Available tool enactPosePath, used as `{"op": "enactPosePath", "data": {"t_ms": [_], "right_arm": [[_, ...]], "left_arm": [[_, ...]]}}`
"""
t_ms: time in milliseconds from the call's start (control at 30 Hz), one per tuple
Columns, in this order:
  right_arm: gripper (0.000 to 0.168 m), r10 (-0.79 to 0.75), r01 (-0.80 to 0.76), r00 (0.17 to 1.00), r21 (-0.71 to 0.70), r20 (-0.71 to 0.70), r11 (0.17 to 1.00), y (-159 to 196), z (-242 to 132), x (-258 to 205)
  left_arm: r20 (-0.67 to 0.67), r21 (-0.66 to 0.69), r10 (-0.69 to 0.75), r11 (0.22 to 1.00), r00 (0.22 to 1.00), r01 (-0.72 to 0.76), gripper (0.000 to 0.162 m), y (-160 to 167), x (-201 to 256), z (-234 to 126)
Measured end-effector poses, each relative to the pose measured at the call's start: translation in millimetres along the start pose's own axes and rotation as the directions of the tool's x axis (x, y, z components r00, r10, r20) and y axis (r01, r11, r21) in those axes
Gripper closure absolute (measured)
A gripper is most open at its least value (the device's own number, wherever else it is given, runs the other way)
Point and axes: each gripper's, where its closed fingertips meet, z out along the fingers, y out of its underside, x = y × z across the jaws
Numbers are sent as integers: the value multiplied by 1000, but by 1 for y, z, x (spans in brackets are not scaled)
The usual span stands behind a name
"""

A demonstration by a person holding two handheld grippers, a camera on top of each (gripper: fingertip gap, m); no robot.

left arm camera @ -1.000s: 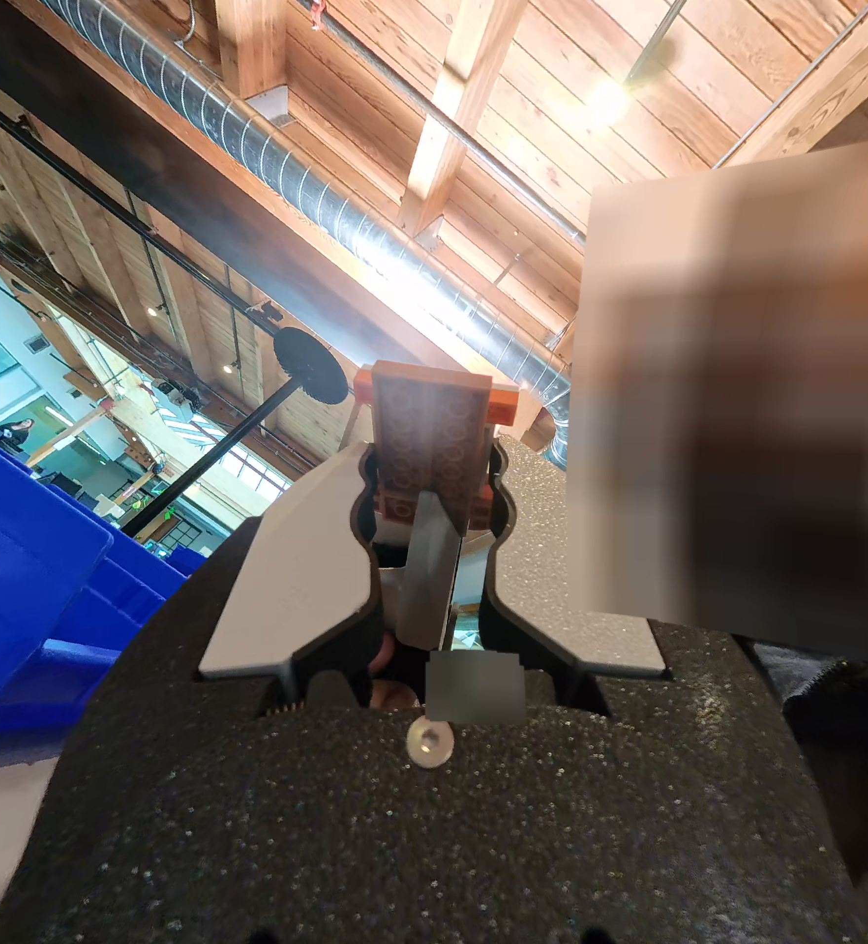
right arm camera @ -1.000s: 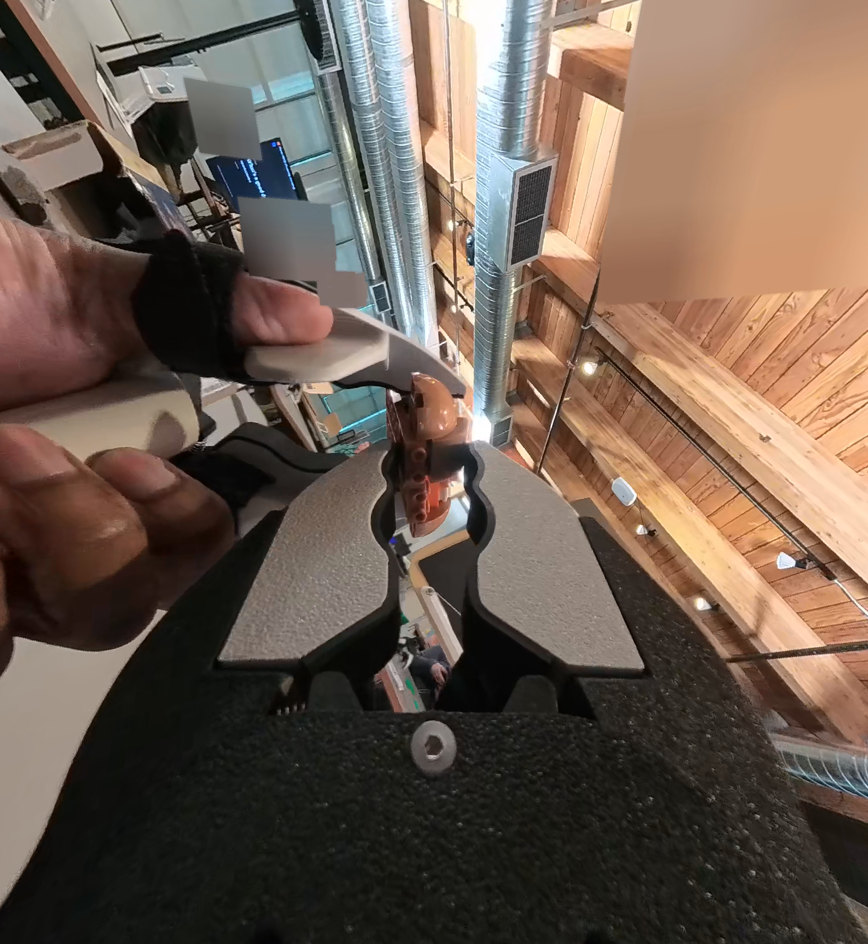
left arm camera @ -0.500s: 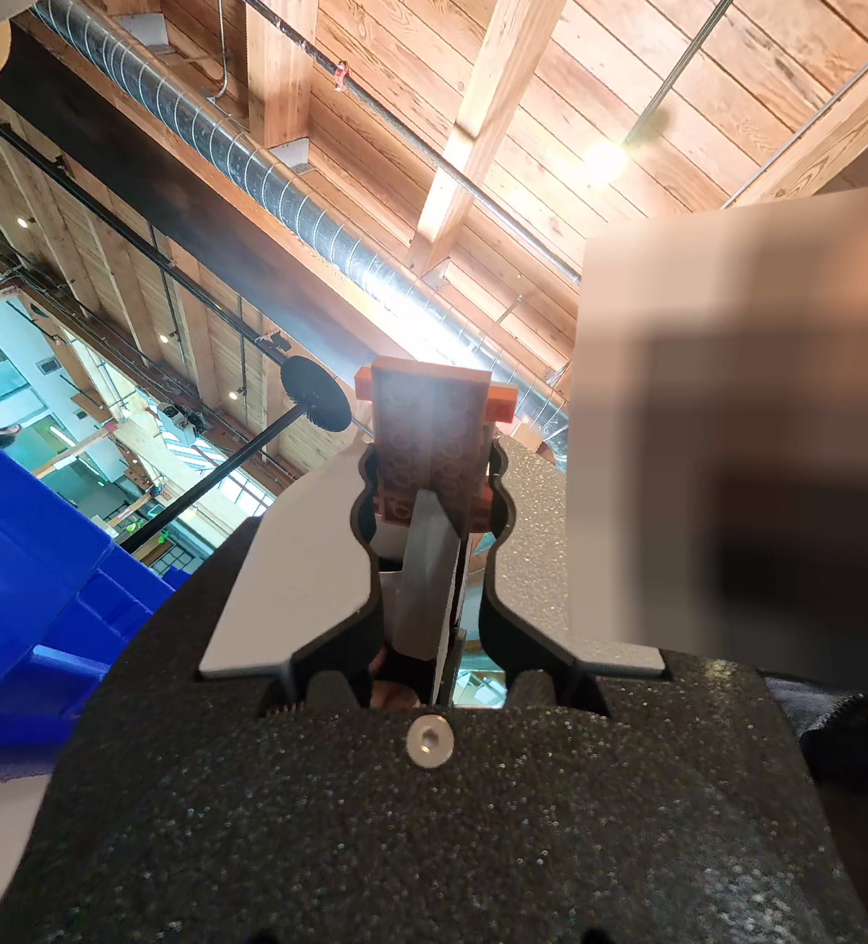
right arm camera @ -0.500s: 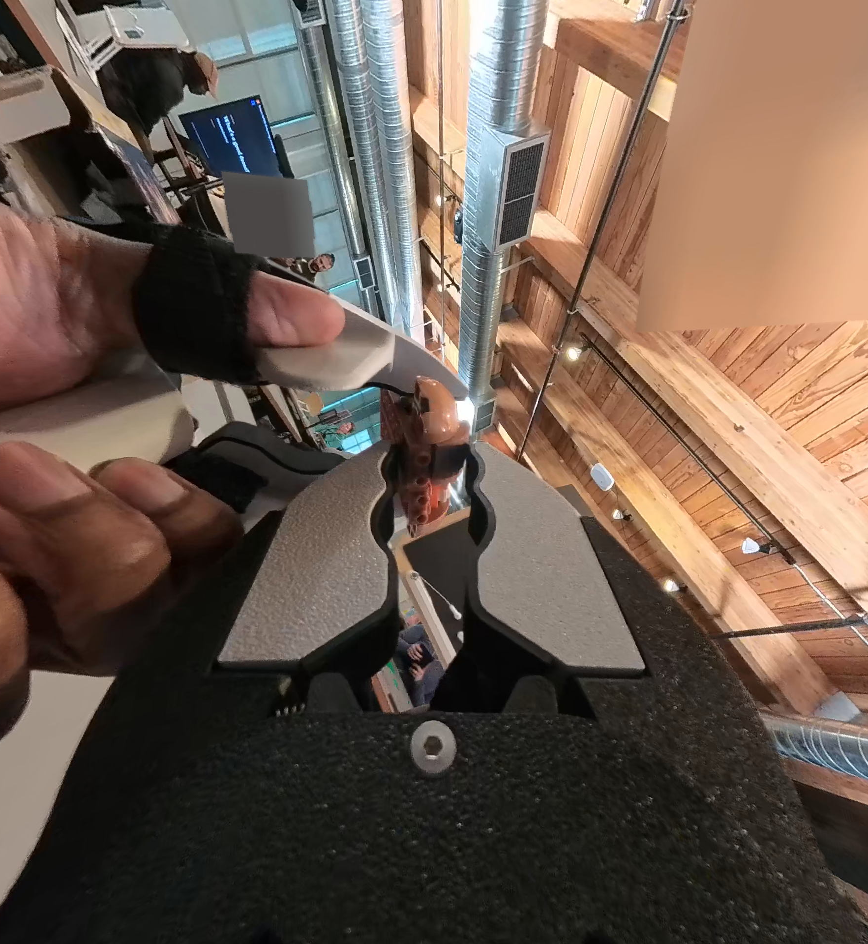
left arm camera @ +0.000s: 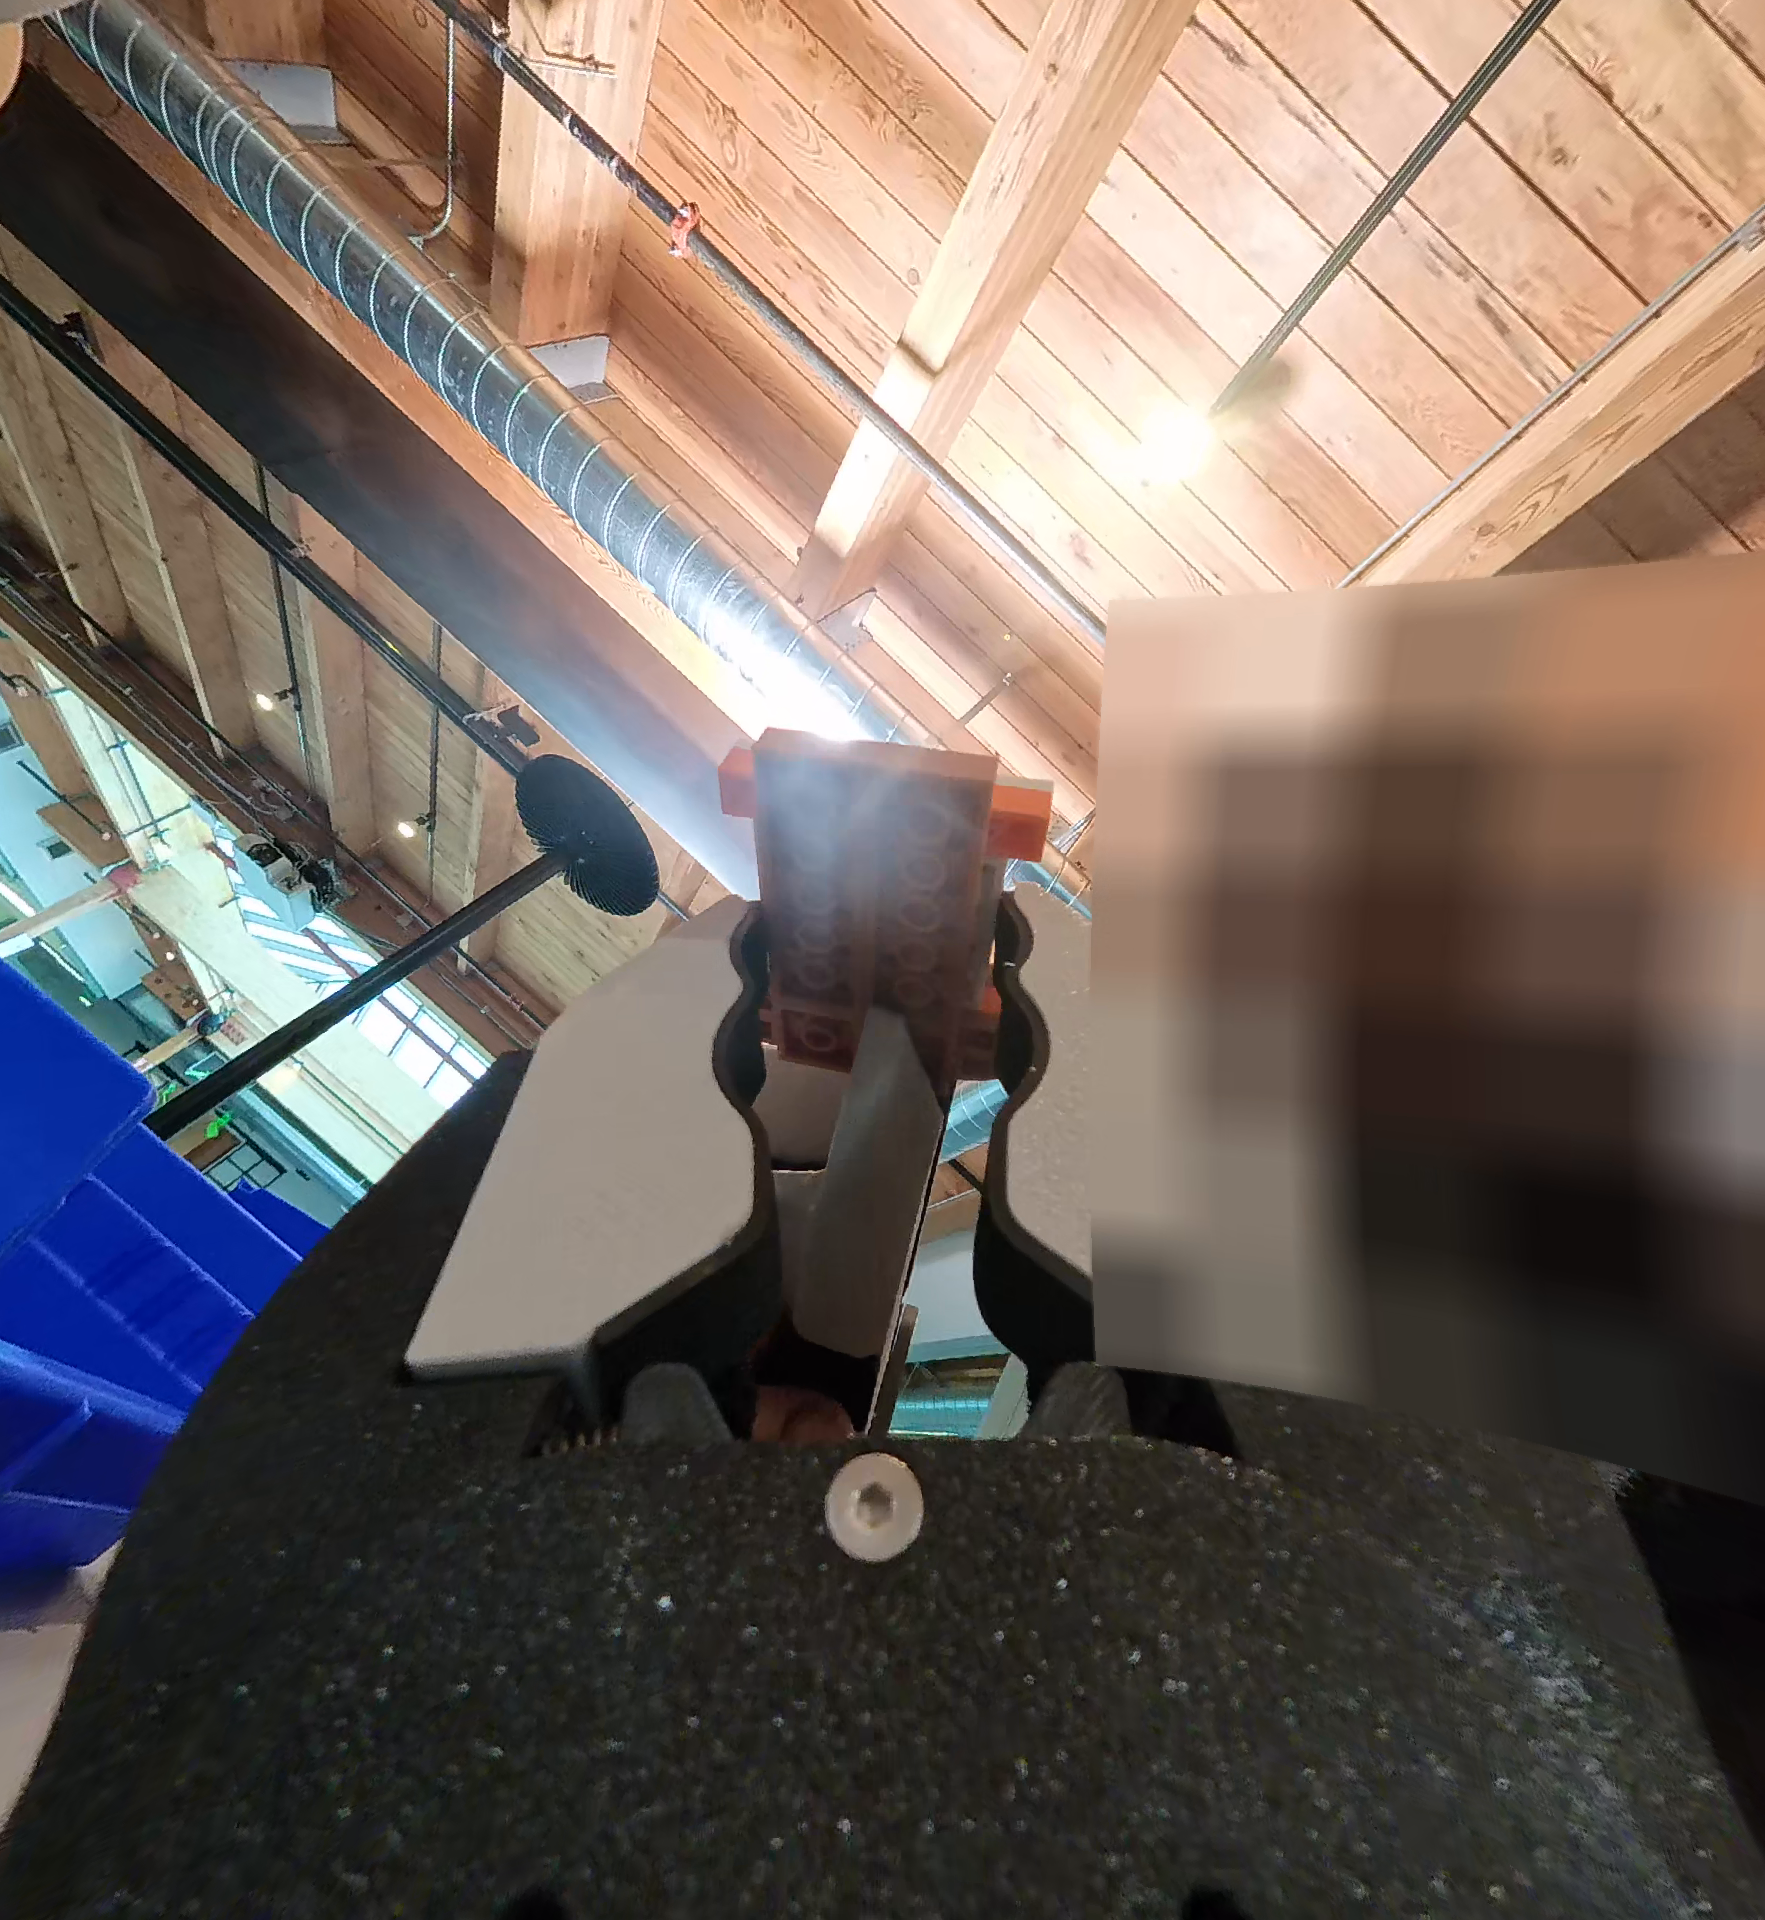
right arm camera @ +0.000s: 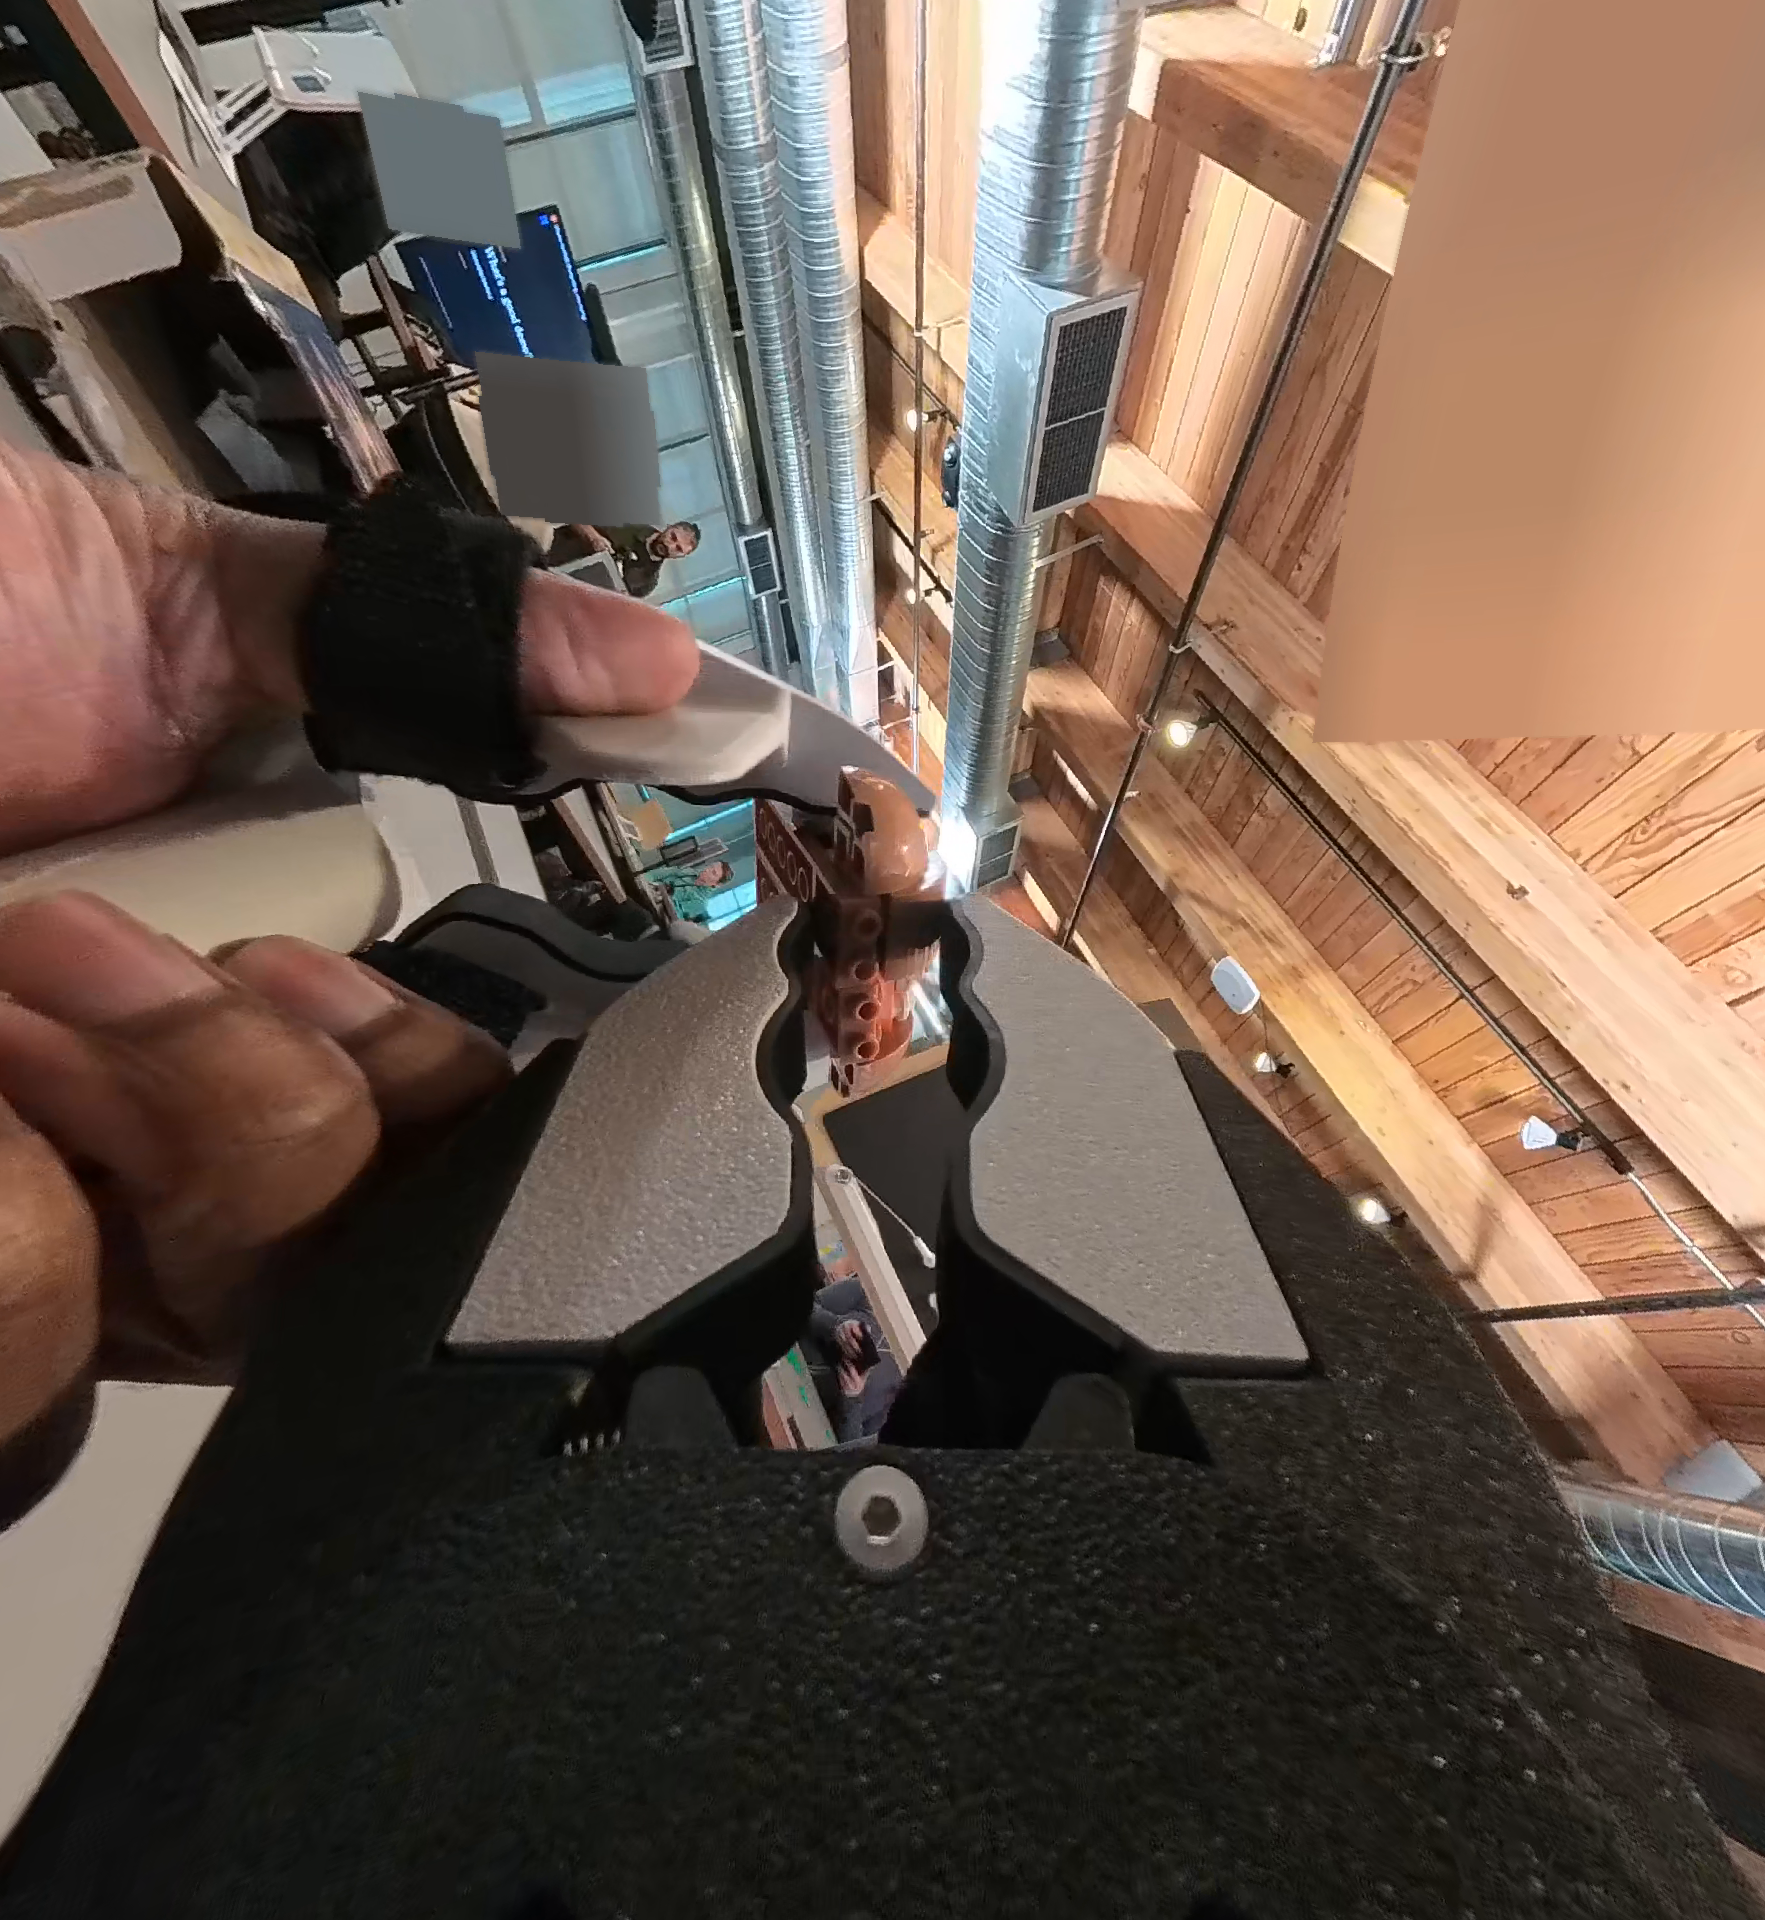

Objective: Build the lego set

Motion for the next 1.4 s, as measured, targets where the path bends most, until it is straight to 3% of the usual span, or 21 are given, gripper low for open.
{"op": "enactPosePath", "data": {"t_ms": [967,1167,1400], "right_arm": [[146,79,-78,995,-20,59,997,3,0,-1],[138,115,-114,990,-18,81,993,4,0,-1],[147,130,-123,980,-56,148,991,15,0,-10]], "left_arm": [[15,-2,5,1000,1000,-5,120,1,-4,0],[69,13,-10,1000,998,9,120,-5,-13,-3],[147,-18,4,1000,989,-1,120,-7,-24,-5]]}}
